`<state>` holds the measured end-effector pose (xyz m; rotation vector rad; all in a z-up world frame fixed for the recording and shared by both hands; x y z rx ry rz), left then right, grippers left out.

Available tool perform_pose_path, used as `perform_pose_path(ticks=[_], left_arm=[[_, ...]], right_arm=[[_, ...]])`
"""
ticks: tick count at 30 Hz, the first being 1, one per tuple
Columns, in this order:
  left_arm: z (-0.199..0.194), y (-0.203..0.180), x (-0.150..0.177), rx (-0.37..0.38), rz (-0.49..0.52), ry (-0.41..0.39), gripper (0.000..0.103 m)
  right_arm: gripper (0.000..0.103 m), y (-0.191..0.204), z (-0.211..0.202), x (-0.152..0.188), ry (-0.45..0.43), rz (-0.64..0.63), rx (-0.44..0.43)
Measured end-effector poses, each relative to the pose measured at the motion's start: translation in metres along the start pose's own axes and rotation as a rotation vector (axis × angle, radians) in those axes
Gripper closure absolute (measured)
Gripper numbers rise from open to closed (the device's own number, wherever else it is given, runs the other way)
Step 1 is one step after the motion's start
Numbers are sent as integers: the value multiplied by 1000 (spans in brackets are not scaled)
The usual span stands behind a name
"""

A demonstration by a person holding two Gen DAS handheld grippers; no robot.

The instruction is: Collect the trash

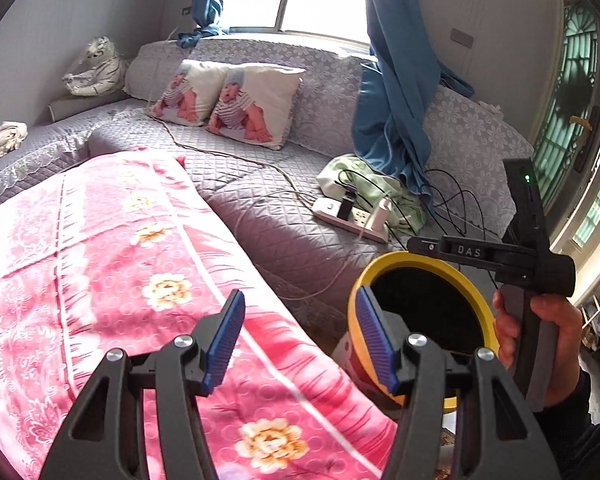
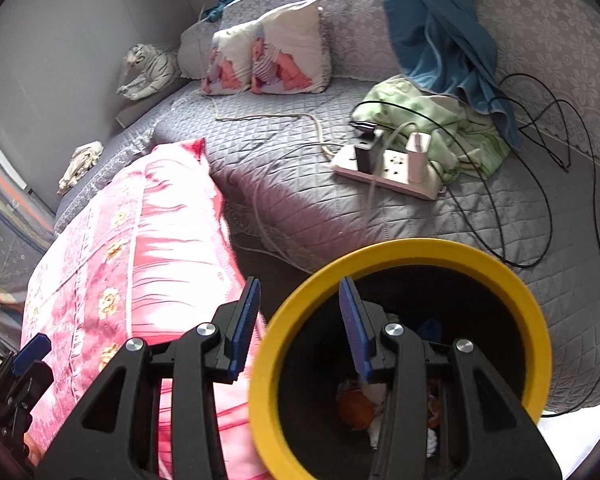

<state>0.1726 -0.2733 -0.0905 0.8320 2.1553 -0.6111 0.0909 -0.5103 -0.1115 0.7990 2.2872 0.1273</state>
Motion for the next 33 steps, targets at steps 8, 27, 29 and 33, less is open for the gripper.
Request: perform_pose_path(ticks=[8, 27, 29, 33], left_arm=[[-69, 79, 12, -184, -78, -108, 49], [-233, 147, 53, -583, -118, -386, 30], [-241, 141, 55, -601, -108, -412, 22], [-255, 133, 61, -606, -112, -453, 13]], right_arm=[[63, 129, 7, 25, 13, -164, -149], [26, 300, -61, 88, -290, -329, -281], [17, 302, -73, 93, -329, -322, -286], [10, 302, -94, 101, -413, -322, -268]])
Point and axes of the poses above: each gripper's, at about its wrist camera, not at the fingertips, and z roughly the way its jaws point, y to its left, x to its underside, the point moved 4 cm from there along z, roughly the way its jaws point, and after that the axes turned 2 degrees about z, right-handed, at the moved point
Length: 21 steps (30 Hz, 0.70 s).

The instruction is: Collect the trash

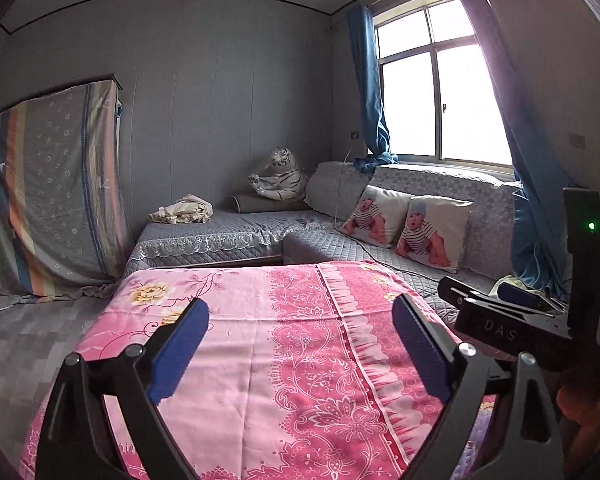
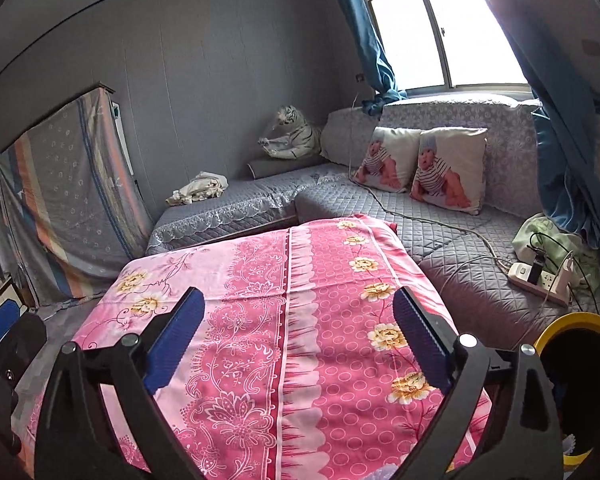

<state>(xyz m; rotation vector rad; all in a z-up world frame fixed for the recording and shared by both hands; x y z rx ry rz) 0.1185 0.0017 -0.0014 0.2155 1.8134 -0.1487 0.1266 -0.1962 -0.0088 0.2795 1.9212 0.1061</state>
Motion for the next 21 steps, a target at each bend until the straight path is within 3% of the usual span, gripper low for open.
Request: perform_pose_path(ticks=[7, 21], left_arm=[[-24, -1, -4, -21, -33, -56, 8], [-47, -2, -14, -74, -43, -132, 8]], right_arm=[[8, 2, -38, -8, -137, -35, 75], [8, 14, -57, -6, -172, -41, 42]])
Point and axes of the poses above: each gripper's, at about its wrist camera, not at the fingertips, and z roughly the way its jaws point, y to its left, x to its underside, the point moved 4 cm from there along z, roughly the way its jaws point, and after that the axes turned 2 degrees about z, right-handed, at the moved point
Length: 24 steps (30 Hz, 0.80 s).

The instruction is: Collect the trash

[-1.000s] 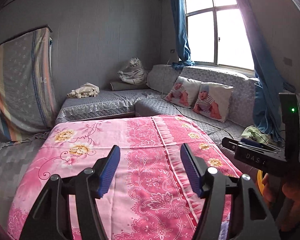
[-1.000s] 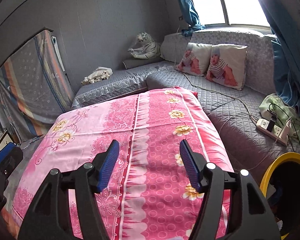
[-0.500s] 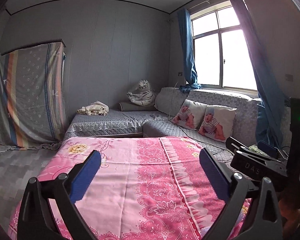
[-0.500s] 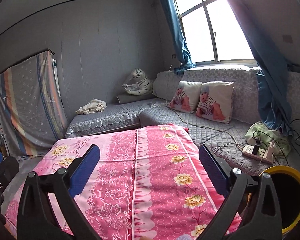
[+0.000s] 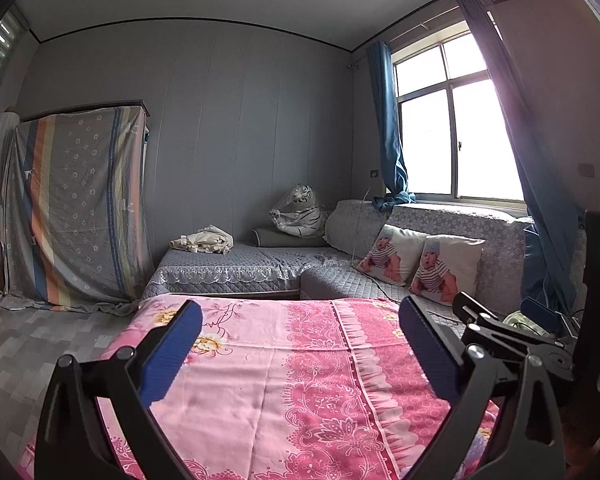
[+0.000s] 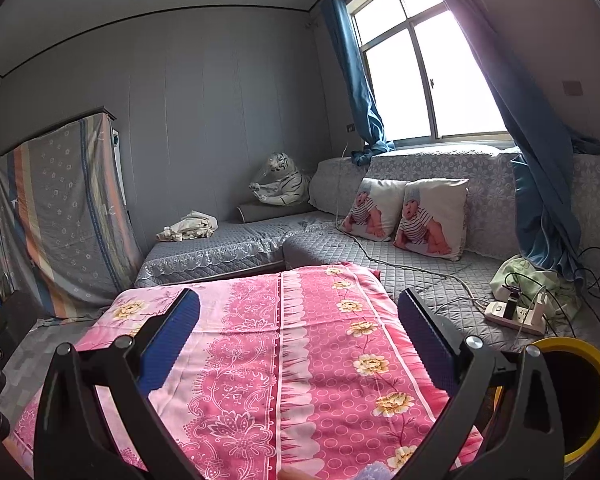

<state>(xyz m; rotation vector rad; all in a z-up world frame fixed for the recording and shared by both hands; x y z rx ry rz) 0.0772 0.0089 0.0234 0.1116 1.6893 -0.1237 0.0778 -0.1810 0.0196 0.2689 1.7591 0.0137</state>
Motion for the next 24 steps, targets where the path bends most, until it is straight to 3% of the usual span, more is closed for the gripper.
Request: perform_pose_path(ticks=[24], left_arm=[[5, -2, 16, 0, -12, 31, 8]], right_arm=[[8, -9, 13, 26, 66, 25, 16]])
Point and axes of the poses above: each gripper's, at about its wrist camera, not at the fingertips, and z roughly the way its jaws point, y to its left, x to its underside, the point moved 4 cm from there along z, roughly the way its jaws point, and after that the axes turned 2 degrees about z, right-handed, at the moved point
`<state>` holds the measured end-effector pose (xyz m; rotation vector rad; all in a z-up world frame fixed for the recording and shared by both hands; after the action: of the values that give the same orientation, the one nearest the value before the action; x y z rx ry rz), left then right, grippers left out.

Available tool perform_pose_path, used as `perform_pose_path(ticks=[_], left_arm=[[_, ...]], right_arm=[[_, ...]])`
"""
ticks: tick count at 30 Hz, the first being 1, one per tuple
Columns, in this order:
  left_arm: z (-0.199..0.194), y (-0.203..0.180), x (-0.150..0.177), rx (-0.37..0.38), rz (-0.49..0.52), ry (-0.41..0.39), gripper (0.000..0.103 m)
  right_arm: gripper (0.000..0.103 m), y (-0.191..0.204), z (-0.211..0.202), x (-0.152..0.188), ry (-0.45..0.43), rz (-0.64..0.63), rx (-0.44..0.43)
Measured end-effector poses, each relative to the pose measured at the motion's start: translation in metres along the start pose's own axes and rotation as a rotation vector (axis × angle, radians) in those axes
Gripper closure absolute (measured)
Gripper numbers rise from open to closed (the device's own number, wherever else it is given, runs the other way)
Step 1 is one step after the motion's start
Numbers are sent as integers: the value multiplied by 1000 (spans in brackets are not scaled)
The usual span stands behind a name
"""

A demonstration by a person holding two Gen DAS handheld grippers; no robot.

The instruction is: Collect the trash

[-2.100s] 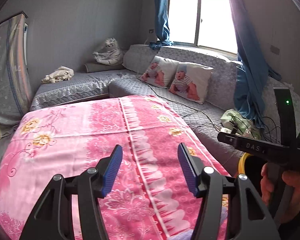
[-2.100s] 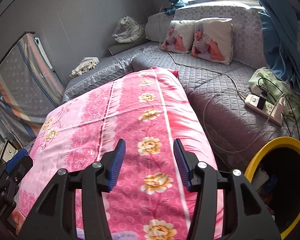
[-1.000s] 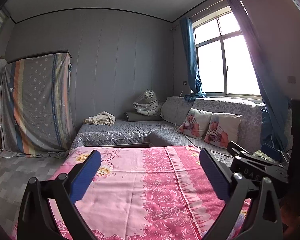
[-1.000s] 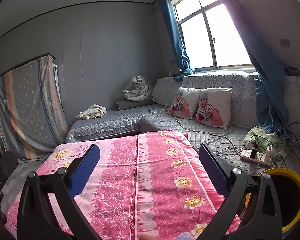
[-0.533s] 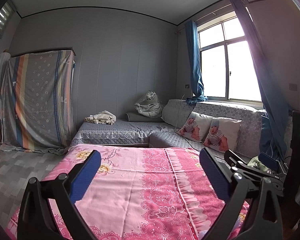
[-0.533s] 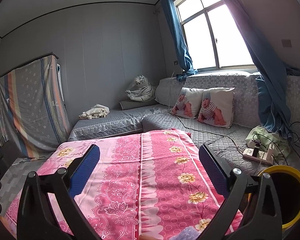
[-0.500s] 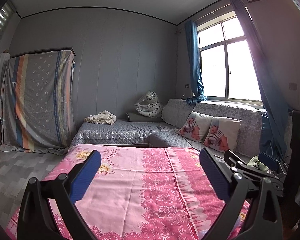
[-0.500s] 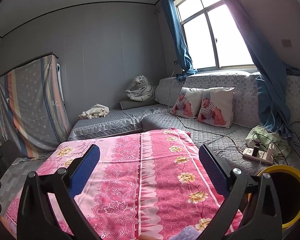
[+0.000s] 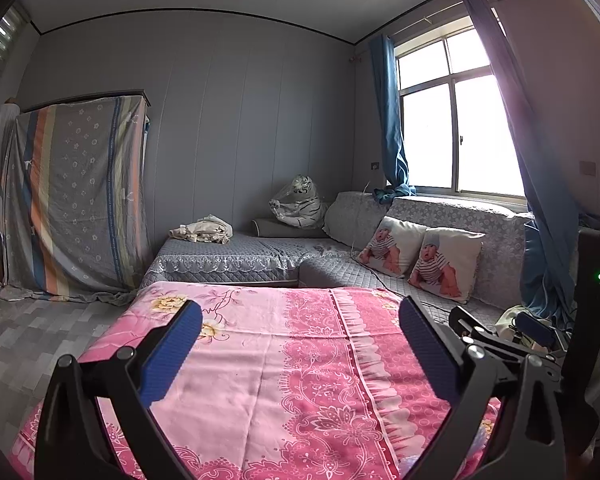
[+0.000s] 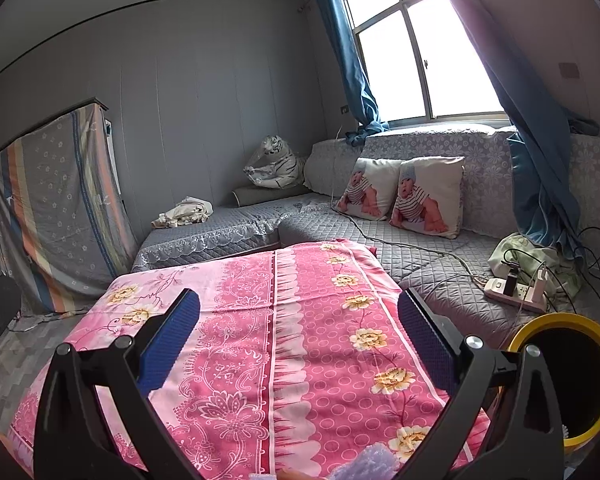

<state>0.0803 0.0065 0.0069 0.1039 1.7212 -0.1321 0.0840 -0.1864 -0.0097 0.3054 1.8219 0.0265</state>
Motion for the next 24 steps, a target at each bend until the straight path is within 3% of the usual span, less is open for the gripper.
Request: perform_pose_path(ticks=[24], left_arm=[[1, 6, 1, -25, -14, 7, 8]], right_arm=[[8, -2, 3, 3, 16, -1, 7]])
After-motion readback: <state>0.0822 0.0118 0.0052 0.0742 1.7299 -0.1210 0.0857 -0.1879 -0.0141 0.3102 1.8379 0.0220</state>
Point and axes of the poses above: each gripper's, at about its wrist camera, not at the fingertips, and z roughly the way its jaws point, y to its left, x to its underside, the point moved 4 cm from there along z, roughly the way its jaws point, and after that the axes turned 2 degrees about z, right-handed, at the moved point
